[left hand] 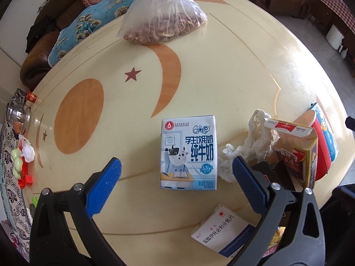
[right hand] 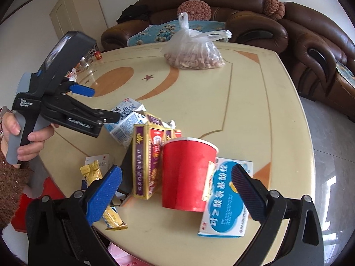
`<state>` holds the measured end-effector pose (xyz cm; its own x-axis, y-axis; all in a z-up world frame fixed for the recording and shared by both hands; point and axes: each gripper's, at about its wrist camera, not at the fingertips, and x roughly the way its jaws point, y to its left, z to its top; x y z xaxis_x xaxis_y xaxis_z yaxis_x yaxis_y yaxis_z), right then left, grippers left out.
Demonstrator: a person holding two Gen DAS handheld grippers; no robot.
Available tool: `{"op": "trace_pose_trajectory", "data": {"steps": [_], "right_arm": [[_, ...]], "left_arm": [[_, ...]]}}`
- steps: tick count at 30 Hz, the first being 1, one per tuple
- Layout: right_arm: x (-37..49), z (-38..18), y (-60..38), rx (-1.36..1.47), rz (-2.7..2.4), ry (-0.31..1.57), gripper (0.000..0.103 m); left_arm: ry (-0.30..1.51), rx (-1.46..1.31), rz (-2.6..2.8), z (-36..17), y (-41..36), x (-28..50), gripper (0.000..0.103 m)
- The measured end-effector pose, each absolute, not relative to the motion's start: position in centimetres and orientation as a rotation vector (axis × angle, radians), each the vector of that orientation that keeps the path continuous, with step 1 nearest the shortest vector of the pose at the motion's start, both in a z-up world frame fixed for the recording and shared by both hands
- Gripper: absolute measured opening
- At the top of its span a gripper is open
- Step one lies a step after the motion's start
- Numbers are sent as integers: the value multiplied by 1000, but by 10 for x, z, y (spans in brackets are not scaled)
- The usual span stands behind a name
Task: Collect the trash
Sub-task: 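Move both tools toward the milk carton and the purple box on the table, then grasp the white milk carton with the left tool while the right tool grasps the purple box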
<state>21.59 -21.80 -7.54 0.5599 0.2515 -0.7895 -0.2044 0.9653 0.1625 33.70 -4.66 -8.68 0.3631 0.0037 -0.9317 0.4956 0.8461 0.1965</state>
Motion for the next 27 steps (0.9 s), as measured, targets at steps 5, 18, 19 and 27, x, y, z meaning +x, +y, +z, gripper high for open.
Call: {"op": "trace_pose_trajectory", "data": {"steps": [5, 18, 19, 27], "right_arm": [[221, -76, -202, 33, 317, 942, 97], [235, -88, -182, 44, 394, 989, 90], [236, -90, -182, 48, 396, 995, 85], [244, -97, -182, 89, 397, 1012, 72]], "left_arm": [[1181, 534, -339, -88, -50, 346, 98], [1256, 568, -354, -105, -58, 368, 98], [1257, 573, -353, -106, -59, 368, 98], [1284, 593, -367, -119, -62, 374, 98]]}}
